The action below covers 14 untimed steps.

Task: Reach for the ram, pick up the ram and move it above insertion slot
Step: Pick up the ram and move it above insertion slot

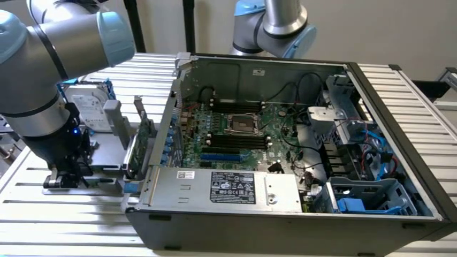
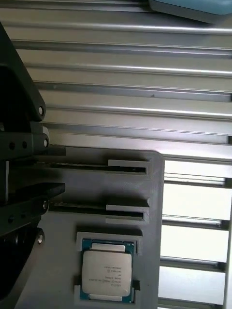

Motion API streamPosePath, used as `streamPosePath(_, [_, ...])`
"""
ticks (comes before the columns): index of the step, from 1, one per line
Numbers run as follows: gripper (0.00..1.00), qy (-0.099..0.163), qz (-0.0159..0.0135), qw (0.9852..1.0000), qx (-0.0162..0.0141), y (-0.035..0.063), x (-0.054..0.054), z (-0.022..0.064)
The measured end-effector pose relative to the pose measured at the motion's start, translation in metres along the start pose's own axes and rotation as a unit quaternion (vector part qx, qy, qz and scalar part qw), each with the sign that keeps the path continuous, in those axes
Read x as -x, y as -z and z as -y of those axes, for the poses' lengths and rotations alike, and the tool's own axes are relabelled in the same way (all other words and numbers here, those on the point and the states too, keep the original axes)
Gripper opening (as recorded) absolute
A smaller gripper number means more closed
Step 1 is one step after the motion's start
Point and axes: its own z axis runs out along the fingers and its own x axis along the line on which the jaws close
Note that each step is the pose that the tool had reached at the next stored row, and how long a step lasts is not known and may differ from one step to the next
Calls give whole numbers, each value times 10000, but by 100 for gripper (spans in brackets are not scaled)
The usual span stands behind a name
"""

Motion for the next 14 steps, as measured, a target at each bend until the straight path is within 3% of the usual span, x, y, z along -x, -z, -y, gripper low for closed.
streamPosePath(5, [35, 13, -2, 10000, 2, -23, 0, 0])
streamPosePath(8, [21, 13, -1, 10000, 1, -25, 0, 1])
streamPosePath(14, [21, 11, -1, 10000, 1, -26, 0, 1])
